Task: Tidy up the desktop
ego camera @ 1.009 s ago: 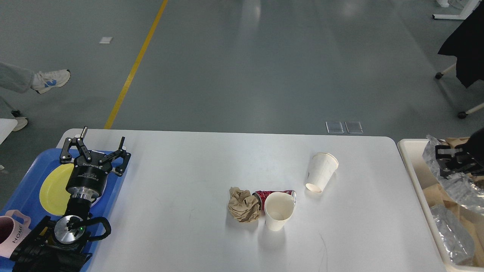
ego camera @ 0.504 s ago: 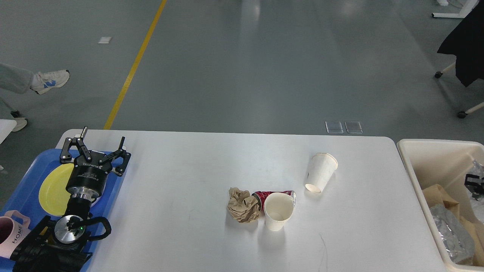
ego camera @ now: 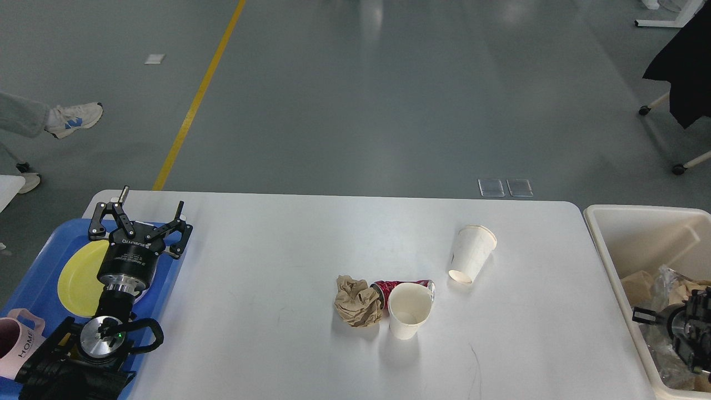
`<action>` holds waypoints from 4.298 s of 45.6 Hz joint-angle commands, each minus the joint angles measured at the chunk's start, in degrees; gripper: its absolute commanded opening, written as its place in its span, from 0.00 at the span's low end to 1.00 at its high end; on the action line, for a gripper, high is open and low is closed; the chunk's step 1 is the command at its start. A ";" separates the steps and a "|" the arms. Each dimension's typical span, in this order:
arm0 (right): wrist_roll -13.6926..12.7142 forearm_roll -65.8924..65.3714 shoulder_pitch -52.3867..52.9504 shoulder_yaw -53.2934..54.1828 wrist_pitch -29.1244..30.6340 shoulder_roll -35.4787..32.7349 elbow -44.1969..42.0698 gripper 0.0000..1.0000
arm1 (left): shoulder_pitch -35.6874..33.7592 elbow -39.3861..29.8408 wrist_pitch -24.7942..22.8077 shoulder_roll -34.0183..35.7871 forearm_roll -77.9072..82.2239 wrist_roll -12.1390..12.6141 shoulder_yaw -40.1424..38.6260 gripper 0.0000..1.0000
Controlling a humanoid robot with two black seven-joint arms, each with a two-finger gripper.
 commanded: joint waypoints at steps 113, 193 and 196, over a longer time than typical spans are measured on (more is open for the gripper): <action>-5.76 -3.34 79.81 -33.72 25.88 -2.82 67.48 1.00 | 0.01 -0.01 0.00 0.00 0.00 0.02 0.03 0.96; -5.85 18.02 48.04 -8.76 8.00 11.60 44.91 1.00 | 0.01 -0.09 0.00 -0.09 0.00 0.02 0.03 0.96; -5.85 18.11 42.77 -8.15 6.94 13.10 39.02 1.00 | 0.01 -0.09 0.00 -0.09 0.00 0.02 0.03 0.96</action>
